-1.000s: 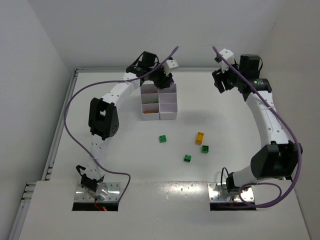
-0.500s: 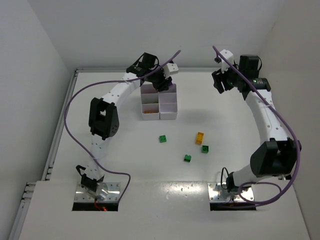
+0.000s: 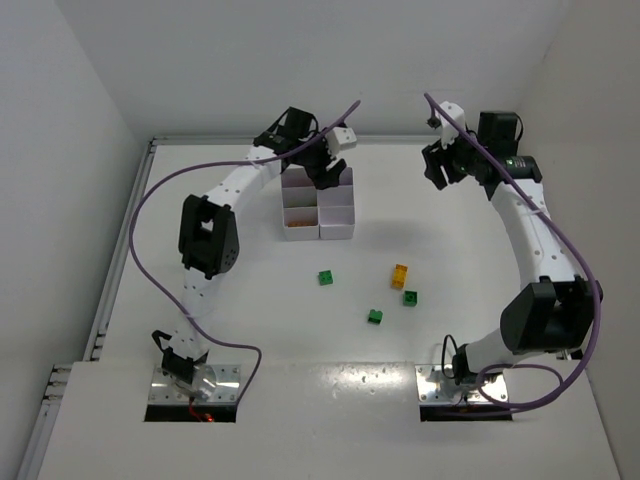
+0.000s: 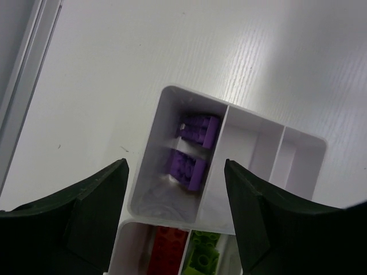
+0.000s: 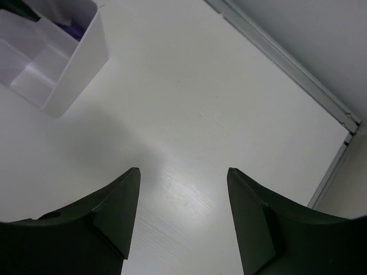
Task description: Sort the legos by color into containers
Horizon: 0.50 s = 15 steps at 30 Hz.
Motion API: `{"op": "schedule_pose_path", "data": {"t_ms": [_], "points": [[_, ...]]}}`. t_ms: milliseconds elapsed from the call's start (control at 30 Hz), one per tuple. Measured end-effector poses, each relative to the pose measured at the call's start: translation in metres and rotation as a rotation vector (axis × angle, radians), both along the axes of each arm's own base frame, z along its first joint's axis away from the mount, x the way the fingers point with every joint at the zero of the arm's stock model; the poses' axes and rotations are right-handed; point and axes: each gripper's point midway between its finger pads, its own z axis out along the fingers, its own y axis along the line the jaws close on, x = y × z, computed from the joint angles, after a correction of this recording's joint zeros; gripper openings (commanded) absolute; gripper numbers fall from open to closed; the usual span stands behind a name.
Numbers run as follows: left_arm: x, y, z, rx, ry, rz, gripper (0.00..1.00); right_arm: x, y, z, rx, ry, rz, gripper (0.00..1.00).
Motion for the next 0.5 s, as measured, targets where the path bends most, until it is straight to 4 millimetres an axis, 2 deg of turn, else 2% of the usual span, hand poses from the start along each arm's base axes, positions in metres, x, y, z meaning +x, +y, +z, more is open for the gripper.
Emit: {"op": "schedule_pose_path", "data": {"t_ms": [100, 200, 300, 433, 500], "points": [[-0.007, -0.005, 0.004, -0.047, 0.027, -0.027, 0.7, -0.012, 0.008, -0.01, -0.004, 0.048, 0.077, 0.59], [-0.03, -0.002, 0.01, -0.096, 0.076, -0.059, 0.7, -0.039, 0.018, -0.04, -0.029, 0.18, 0.213, 0.58], [-0.064, 0.009, 0.024, -0.117, 0.108, -0.072, 0.7, -0.076, 0.022, -0.08, -0.046, 0.366, 0.336, 0.57], [-0.115, 0.023, 0.051, -0.142, 0.089, -0.068, 0.7, -0.141, 0.026, -0.134, -0.061, 0.578, 0.445, 0.57], [-0.137, 0.029, 0.062, -0.165, 0.067, -0.047, 0.7, -0.173, 0.028, -0.154, -0.077, 0.645, 0.481, 0.58]]}}
